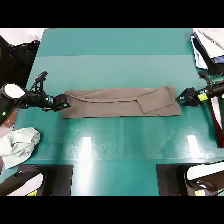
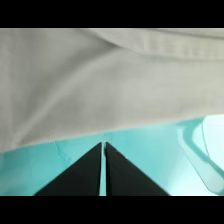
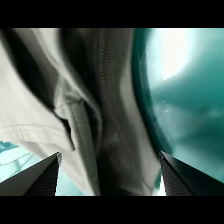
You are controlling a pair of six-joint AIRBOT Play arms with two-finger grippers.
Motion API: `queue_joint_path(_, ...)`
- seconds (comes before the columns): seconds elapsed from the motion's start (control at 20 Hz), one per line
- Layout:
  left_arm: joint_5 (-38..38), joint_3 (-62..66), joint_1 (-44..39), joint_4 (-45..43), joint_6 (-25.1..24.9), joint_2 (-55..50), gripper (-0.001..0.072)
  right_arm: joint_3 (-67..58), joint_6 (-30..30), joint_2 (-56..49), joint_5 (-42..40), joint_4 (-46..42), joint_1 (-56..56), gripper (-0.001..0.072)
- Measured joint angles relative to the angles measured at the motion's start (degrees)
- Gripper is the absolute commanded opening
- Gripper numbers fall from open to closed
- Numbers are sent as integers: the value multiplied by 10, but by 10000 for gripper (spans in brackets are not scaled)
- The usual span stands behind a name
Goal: Fold the shirts.
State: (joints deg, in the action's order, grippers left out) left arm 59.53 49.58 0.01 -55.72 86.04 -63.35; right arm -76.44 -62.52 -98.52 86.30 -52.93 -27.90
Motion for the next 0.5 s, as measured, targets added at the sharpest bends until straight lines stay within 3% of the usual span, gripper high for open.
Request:
queue_joint_path(0.25, 18, 0, 0, 22, -7, 0, 23, 2, 28, -37, 3, 59, 5, 689)
queue_joint_path(0.3, 20, 0, 0, 25, -8, 0, 23, 2, 31, -42, 3, 65, 10, 647)
queue_joint_path(0.4, 21, 0, 0, 29, -9, 0, 23, 3, 37, -49, -4, 65, 24, 475)
queue_joint_path(0.45, 22, 0, 0, 30, -9, 0, 23, 4, 43, -52, -7, 66, 34, 350)
queue_joint_path(0.5, 23, 0, 0, 32, -9, 0, 22, 5, 48, -54, -10, 63, 42, 162)
